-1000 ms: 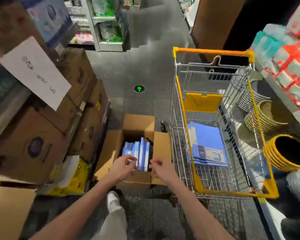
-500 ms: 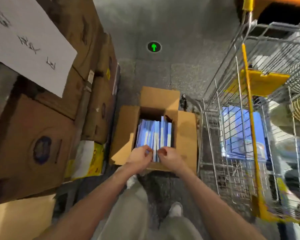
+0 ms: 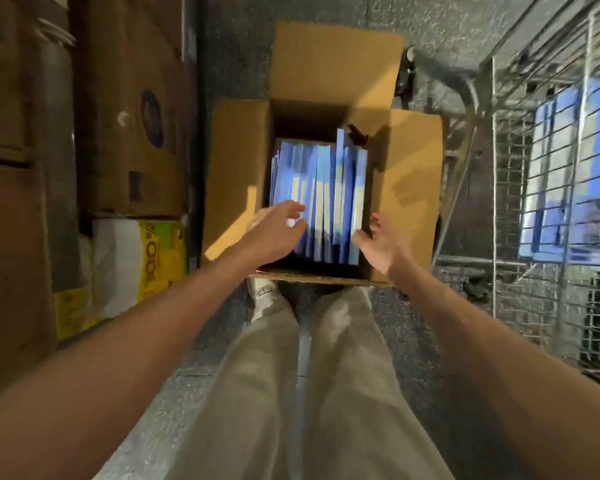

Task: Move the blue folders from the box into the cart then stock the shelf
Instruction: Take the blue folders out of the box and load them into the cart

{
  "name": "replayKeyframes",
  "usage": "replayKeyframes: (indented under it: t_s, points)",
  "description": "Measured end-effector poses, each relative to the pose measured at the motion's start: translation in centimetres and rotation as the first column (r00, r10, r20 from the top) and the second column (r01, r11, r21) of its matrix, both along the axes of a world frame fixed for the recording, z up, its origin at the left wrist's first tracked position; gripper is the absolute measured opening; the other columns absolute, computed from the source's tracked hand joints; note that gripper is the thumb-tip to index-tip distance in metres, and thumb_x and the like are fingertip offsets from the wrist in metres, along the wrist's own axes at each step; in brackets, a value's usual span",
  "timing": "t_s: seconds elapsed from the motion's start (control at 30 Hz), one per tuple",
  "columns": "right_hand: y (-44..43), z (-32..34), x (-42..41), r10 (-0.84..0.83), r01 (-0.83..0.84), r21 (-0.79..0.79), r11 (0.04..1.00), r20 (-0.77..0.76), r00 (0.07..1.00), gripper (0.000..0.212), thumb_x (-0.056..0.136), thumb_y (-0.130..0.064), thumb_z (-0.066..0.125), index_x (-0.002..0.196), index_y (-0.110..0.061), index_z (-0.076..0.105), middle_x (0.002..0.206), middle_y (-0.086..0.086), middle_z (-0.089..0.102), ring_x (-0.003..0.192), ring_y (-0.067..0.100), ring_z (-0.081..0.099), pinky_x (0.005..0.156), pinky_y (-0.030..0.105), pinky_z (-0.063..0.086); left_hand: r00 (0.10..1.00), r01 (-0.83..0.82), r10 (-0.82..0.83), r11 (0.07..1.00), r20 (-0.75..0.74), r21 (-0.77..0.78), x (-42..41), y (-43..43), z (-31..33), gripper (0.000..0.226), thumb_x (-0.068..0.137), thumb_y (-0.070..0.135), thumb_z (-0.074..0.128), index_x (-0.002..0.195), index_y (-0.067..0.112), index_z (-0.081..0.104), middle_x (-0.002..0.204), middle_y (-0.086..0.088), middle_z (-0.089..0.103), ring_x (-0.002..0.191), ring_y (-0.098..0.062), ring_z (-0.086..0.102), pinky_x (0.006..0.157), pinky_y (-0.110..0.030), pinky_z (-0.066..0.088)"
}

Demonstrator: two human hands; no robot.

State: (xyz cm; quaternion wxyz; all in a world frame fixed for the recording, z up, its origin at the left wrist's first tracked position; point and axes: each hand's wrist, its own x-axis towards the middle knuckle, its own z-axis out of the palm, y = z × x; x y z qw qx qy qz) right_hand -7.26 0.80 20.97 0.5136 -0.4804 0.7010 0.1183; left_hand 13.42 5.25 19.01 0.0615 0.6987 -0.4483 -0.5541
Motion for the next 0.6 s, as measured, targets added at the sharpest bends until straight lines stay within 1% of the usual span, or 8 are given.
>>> replayKeyframes:
  t_s: [0.07, 0.13, 0.2, 0.23, 0.3, 0.33, 0.47, 0.6]
  points:
    - [-0.6, -3.3, -0.7, -0.025, 0.025, -0.001, 1.000, -0.001, 1.000, 0.051, 0.102, -0.024, 0.052, 0.145, -0.004, 0.033, 0.141, 0.020, 0.051, 0.125, 0.035, 0.054, 0.095, 0.040, 0.046, 0.996, 0.089, -0.089, 0.996, 0.026, 0.018, -1.5, -0.8, -3.7, 0.049, 0.105, 0.040, 0.046, 0.152, 0.029, 0.040, 0.157, 0.003, 0.042, 0.134, -0.026, 0.051, 0.113, -0.043, 0.039]
    - [-1.0, -6.1, -1.4, -0.022, 0.022, -0.010, 1.000, -0.027, 0.999, 0.054, 0.101, -0.030, 0.053, 0.147, -0.008, 0.034, 0.143, 0.015, 0.052, 0.124, 0.032, 0.055, 0.093, 0.034, 0.045, 0.967, 0.251, -0.252, 0.967, 0.035, 0.030, -3.4, -1.6, -7.3, 0.051, 0.108, 0.033, 0.040, 0.158, 0.026, 0.029, 0.167, 0.005, 0.018, 0.150, -0.026, 0.029, 0.120, -0.042, 0.027]
    - [-1.3, -9.5, -2.2, -0.015, 0.016, 0.009, 1.000, -0.039, 0.999, 0.056, 0.100, -0.031, 0.055, 0.148, -0.011, 0.034, 0.145, 0.011, 0.051, 0.128, 0.031, 0.052, 0.098, 0.032, 0.042, 0.912, 0.405, -0.405, 0.914, 0.073, 0.013, -5.1, -2.2, -11.6, 0.053, 0.109, 0.028, 0.036, 0.160, 0.025, 0.020, 0.169, 0.006, 0.005, 0.156, -0.023, 0.006, 0.123, -0.046, 0.019]
    - [-1.4, -11.3, -2.4, 0.010, -0.009, 0.026, 1.000, -0.033, 0.999, 0.059, 0.100, -0.033, 0.056, 0.149, -0.012, 0.032, 0.147, 0.011, 0.049, 0.130, 0.031, 0.051, 0.101, 0.033, 0.041, 0.867, 0.486, -0.483, 0.874, 0.122, 0.000, -5.7, -2.4, -13.8, 0.055, 0.109, 0.028, 0.035, 0.161, 0.024, 0.017, 0.169, 0.004, 0.002, 0.156, -0.024, 0.001, 0.123, -0.049, 0.019]
    - [-1.5, -14.1, -3.0, 0.062, -0.061, 0.051, 0.997, -0.026, 0.998, 0.070, 0.099, -0.039, 0.057, 0.154, -0.013, 0.022, 0.152, 0.011, 0.043, 0.135, 0.031, 0.046, 0.105, 0.034, 0.039, 0.753, 0.636, -0.611, 0.771, 0.244, -0.031, -6.3, -2.6, -17.0, 0.059, 0.108, 0.030, 0.037, 0.161, 0.021, 0.013, 0.170, -0.001, -0.001, 0.156, -0.029, -0.003, 0.121, -0.053, 0.020]
    - [-1.6, -15.3, -3.2, 0.092, -0.091, 0.059, 0.994, -0.020, 0.996, 0.077, 0.098, -0.042, 0.057, 0.157, -0.015, 0.016, 0.156, 0.009, 0.039, 0.138, 0.030, 0.043, 0.107, 0.034, 0.037, 0.721, 0.669, -0.634, 0.742, 0.280, -0.045, -6.6, -3.0, -18.3, 0.060, 0.108, 0.031, 0.037, 0.162, 0.021, 0.012, 0.170, -0.002, -0.002, 0.156, -0.030, -0.005, 0.121, -0.054, 0.018]
    - [-1.6, -19.0, -4.0, 0.128, -0.126, 0.110, 0.986, -0.009, 0.992, 0.094, 0.097, -0.048, 0.057, 0.159, -0.019, -0.007, 0.162, 0.007, 0.026, 0.143, 0.030, 0.036, 0.110, 0.031, 0.033, 0.706, 0.688, -0.637, 0.721, 0.308, -0.086, -7.1, -4.4, -22.2, 0.063, 0.108, 0.037, 0.035, 0.162, 0.023, 0.008, 0.170, -0.001, 0.000, 0.155, -0.032, -0.006, 0.121, -0.057, 0.017]
    - [-1.4, -21.3, -4.3, 0.079, -0.077, 0.117, 0.990, -0.005, 0.997, 0.098, 0.096, -0.047, 0.059, 0.158, -0.017, -0.010, 0.162, 0.008, 0.027, 0.141, 0.031, 0.039, 0.110, 0.031, 0.034, 0.640, 0.740, -0.684, 0.672, 0.349, -0.041, -6.0, -4.3, -24.4, 0.064, 0.107, 0.041, 0.032, 0.162, 0.024, 0.003, 0.170, 0.002, -0.002, 0.155, -0.034, -0.005, 0.114, -0.058, 0.030]
